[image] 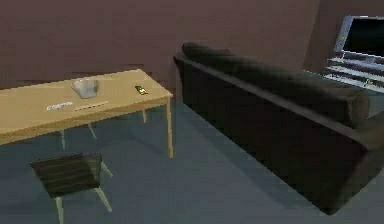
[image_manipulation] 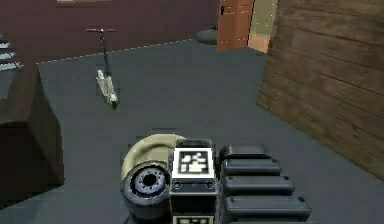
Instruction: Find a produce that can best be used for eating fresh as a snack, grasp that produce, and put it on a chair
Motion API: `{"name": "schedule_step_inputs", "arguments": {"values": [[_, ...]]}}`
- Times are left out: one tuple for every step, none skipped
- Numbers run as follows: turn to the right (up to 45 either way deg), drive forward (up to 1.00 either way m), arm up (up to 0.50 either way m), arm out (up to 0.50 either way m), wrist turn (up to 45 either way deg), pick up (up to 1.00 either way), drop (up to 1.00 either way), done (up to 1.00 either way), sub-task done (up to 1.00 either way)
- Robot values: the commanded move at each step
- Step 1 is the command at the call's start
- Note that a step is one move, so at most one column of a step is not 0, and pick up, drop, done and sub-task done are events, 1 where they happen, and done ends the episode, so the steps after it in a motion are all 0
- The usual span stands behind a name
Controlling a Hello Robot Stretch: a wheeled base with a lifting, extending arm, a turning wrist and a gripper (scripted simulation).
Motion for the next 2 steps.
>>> {"name": "schedule_step_inputs", "arguments": {"values": [[0.0,0.9,0.0,0.0,0.0,0.0,0.0,0.0,0.0],[-6.0,0.0,0.0,0.0,0.0,0.0,0.0,0.0,0.0]]}}
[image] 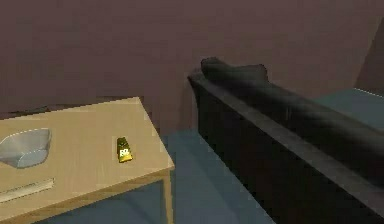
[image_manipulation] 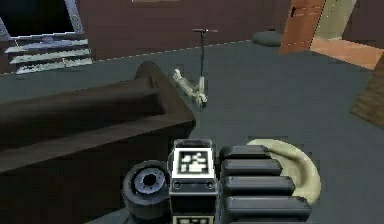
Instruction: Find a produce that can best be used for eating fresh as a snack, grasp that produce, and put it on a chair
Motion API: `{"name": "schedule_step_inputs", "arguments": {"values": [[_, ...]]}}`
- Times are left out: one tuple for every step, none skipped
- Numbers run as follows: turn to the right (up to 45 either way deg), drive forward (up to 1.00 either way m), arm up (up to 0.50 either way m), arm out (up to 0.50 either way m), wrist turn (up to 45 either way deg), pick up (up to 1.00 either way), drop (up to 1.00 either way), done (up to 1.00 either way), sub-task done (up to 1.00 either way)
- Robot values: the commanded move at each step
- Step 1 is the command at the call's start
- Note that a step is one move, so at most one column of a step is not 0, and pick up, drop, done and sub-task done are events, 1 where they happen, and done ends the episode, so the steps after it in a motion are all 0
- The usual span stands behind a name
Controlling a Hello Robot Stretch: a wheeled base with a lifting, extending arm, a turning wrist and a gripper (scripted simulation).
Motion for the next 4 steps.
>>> {"name": "schedule_step_inputs", "arguments": {"values": [[3.0,0.0,0.0,0.0,0.0,0.0,0.0,0.0,0.0],[-3.0,0.0,0.0,0.0,0.0,0.0,0.0,0.0,0.0],[6.0,0.0,0.0,0.0,0.0,0.0,0.0,0.0,0.0],[-3.0,0.0,0.0,0.0,0.0,0.0,0.0,0.0,0.0]]}}
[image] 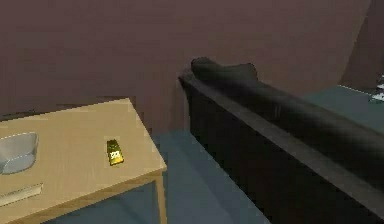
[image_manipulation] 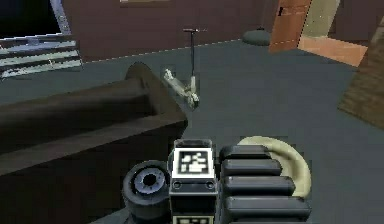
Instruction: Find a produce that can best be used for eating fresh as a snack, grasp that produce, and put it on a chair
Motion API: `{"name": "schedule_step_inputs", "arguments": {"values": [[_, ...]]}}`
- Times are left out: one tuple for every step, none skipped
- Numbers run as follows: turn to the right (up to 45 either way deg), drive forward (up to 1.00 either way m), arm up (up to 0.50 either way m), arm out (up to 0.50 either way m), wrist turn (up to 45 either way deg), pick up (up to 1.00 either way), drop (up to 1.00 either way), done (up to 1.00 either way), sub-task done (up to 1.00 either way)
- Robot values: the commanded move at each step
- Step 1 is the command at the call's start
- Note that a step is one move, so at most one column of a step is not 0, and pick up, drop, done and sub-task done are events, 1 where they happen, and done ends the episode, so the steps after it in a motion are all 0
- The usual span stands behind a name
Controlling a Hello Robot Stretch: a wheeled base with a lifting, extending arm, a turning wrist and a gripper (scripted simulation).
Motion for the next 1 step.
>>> {"name": "schedule_step_inputs", "arguments": {"values": [[-45.0,0.0,0.0,0.0,0.0,0.0,0.0,0.0,0.0]]}}
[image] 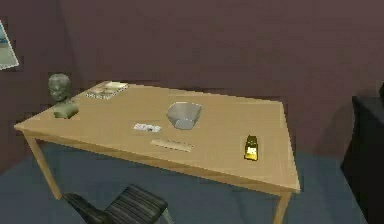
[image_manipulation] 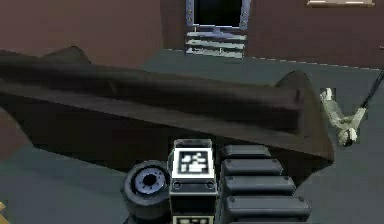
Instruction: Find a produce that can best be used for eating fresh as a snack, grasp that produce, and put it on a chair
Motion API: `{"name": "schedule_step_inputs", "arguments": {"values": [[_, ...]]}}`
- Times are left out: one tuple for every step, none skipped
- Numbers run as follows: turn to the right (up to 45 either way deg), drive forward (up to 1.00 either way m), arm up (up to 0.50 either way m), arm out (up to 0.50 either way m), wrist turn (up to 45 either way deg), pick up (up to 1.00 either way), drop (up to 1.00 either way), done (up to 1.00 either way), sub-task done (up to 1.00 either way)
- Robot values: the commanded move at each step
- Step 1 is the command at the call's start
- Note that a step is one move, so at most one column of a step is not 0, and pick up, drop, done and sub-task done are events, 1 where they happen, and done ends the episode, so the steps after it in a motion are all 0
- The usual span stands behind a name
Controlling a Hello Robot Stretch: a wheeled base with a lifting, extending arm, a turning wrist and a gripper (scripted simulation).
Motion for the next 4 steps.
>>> {"name": "schedule_step_inputs", "arguments": {"values": [[-45.0,0.0,0.0,0.0,0.0,0.0,0.0,0.0,0.0],[-12.0,0.0,0.0,0.0,0.0,0.0,0.0,0.0,0.0],[0.0,0.85,0.0,0.0,0.0,0.0,0.0,0.0,0.0],[21.0,0.0,0.0,0.0,0.0,0.0,0.0,0.0,0.0]]}}
